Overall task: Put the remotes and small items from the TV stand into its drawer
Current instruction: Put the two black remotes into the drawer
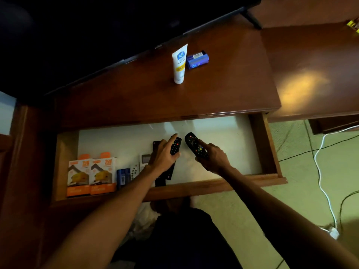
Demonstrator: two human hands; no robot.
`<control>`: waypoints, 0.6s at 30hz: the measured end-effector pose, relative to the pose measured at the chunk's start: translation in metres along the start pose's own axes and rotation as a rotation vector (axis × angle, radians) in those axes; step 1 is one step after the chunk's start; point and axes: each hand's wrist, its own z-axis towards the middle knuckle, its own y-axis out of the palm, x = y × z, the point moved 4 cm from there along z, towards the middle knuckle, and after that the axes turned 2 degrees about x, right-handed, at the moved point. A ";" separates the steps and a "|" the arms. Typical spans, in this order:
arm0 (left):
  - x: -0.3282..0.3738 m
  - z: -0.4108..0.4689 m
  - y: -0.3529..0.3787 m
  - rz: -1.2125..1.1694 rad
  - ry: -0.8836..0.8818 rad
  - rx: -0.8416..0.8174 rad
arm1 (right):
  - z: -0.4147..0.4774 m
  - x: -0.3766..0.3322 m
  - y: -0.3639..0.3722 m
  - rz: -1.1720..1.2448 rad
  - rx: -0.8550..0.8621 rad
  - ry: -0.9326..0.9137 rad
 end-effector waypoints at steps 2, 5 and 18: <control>0.005 0.007 0.012 -0.008 -0.053 -0.008 | 0.007 0.006 0.009 -0.026 -0.013 0.017; 0.011 0.016 0.025 -0.030 -0.121 -0.021 | 0.014 0.011 0.019 -0.043 -0.023 0.019; -0.013 0.034 -0.004 0.344 -0.095 -0.177 | 0.016 0.005 0.036 0.069 -0.293 -0.105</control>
